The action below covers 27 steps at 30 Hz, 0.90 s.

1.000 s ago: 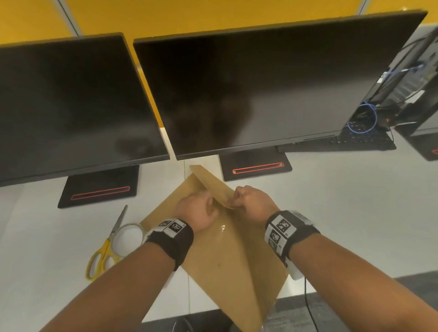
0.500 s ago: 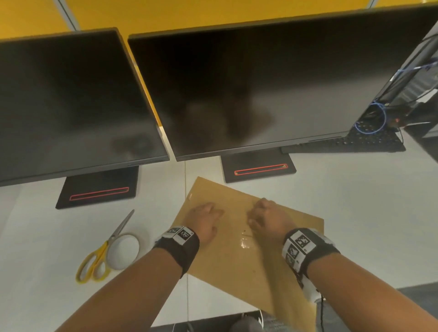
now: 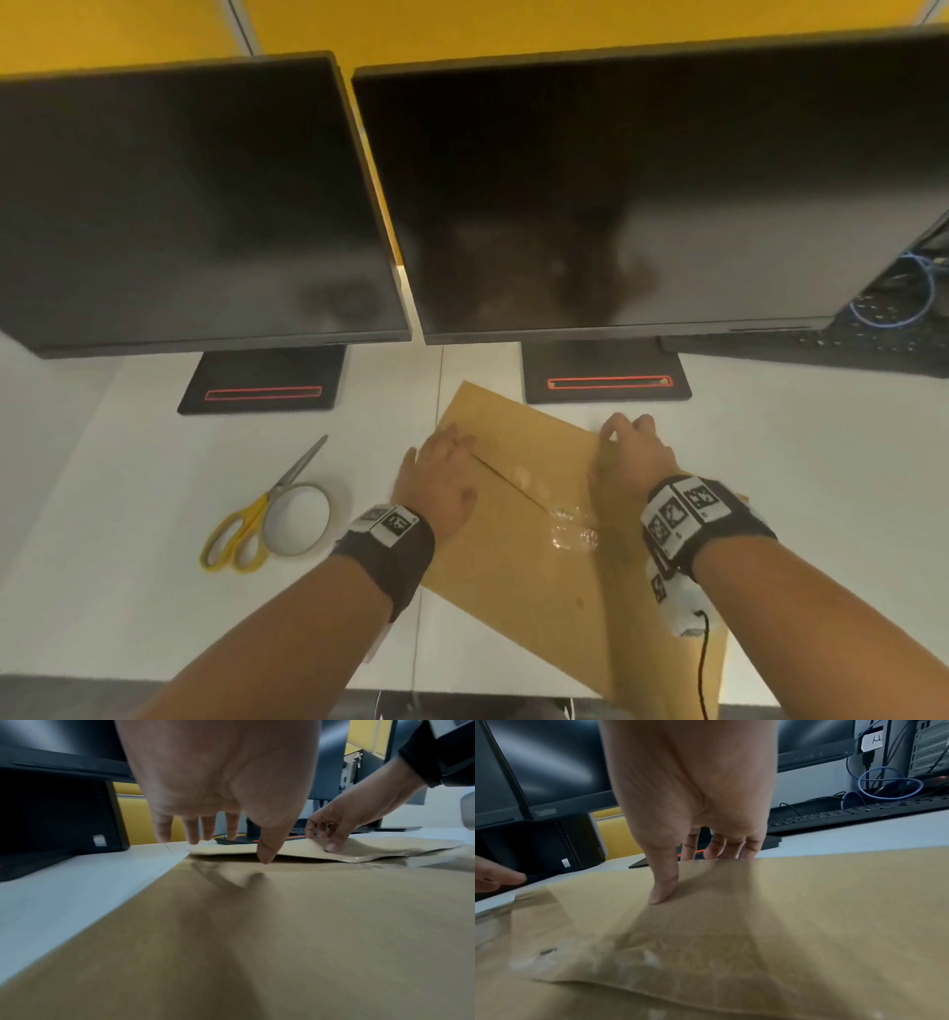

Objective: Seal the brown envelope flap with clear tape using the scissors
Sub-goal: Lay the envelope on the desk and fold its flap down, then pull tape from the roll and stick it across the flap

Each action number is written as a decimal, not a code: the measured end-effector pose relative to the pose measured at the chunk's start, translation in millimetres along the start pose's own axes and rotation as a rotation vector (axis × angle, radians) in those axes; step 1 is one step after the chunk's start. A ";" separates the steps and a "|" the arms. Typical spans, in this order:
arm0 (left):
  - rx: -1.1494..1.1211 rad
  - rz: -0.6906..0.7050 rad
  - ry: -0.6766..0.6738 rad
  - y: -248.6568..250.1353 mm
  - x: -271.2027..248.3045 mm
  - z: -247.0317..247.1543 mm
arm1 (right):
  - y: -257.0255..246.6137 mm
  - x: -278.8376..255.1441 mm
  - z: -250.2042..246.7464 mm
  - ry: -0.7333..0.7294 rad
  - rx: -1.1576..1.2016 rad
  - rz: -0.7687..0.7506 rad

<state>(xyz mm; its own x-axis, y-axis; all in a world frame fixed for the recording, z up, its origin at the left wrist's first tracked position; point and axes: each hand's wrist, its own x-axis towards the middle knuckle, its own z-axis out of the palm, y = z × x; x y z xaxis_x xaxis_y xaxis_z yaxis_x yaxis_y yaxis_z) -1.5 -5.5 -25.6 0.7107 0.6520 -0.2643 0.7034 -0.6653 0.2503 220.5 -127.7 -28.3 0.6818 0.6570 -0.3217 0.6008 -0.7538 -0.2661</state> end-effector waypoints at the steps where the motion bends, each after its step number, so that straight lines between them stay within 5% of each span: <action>1: -0.001 -0.070 0.017 -4.0 -0.7 -3.4 | -2.0 0.9 -3.1 -0.006 0.004 -0.012; 7: -0.009 -0.362 -0.015 -42.3 -10.1 -29.0 | -4.8 12.6 -5.5 -0.017 -0.052 -0.070; 13: 0.085 -0.356 -0.157 -75.3 -25.1 -32.8 | -8.1 18.0 -3.9 -0.031 -0.008 -0.131; 22: 0.138 -0.501 -0.055 -102.2 -36.7 -41.1 | -43.5 27.9 10.7 0.035 -0.050 -0.301; 27: 0.035 -0.558 -0.168 -114.1 -46.2 -42.7 | -65.1 26.5 21.9 0.070 -0.100 -0.371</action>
<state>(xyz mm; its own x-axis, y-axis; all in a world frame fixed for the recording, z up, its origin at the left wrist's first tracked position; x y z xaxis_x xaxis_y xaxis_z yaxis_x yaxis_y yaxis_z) -114.1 55.9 -2.2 0.2189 0.8424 -0.4924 0.9679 -0.2513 0.0004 190.3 -61.5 -39.4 0.4349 0.8868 -0.1565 0.8475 -0.4618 -0.2619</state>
